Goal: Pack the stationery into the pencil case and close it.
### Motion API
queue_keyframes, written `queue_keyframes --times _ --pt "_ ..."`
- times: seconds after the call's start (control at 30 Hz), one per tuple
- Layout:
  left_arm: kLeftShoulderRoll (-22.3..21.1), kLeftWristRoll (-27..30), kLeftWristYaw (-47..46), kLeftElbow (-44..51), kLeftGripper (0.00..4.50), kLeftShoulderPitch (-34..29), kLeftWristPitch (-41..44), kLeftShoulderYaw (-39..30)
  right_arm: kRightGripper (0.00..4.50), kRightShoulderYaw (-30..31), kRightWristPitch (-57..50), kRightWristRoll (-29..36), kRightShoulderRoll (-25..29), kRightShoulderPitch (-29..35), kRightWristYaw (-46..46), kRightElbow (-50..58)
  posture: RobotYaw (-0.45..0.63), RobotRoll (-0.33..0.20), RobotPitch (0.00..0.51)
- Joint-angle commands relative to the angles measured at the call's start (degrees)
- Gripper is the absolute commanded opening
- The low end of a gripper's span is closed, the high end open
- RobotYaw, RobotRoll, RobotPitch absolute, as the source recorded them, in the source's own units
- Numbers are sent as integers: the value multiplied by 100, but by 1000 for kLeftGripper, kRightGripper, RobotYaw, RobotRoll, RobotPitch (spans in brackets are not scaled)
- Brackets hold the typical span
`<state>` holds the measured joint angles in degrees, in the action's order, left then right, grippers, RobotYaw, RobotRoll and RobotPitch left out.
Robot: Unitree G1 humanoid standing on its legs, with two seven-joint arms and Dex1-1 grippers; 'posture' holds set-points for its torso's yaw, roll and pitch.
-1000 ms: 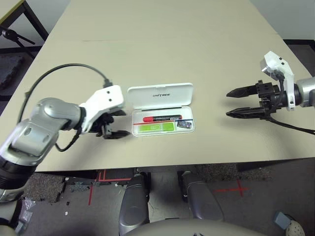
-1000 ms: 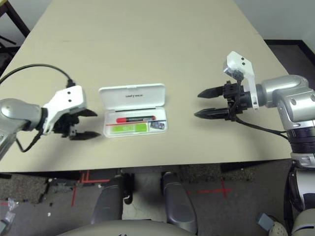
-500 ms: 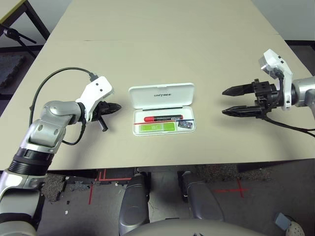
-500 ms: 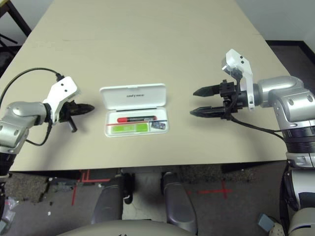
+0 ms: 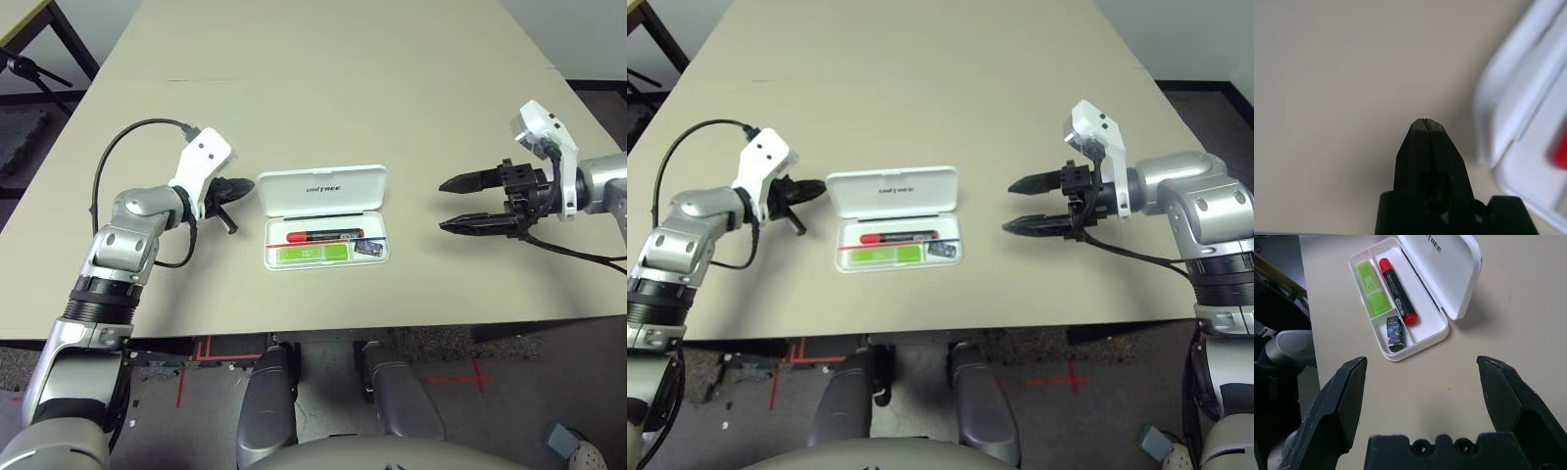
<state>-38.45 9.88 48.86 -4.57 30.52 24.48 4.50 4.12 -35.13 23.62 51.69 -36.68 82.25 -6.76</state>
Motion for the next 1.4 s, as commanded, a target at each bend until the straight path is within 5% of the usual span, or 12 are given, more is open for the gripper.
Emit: queue_keyframes --times 0.03,0.53,1.07,1.27,1.4 --pt "-22 322 335 396 45 -260 92 -82 4500 121 67 -67 -6 60 38 39 -48 0 193" --pt "-126 949 918 1707 45 -956 656 119 4500 275 243 -254 -61 79 20 -48 -42 0 191" --pt "-361 119 871 1768 45 -1016 923 1295 4500 328 280 -361 -149 190 -28 34 -50 0 195" --pt "-154 246 624 1749 45 -1042 731 1075 4500 274 329 -417 -229 221 -175 1 -55 0 198" --pt "202 455 249 1527 957 -1004 522 494 4500 74 701 -534 -538 136 -710 -384 -53 0 200"
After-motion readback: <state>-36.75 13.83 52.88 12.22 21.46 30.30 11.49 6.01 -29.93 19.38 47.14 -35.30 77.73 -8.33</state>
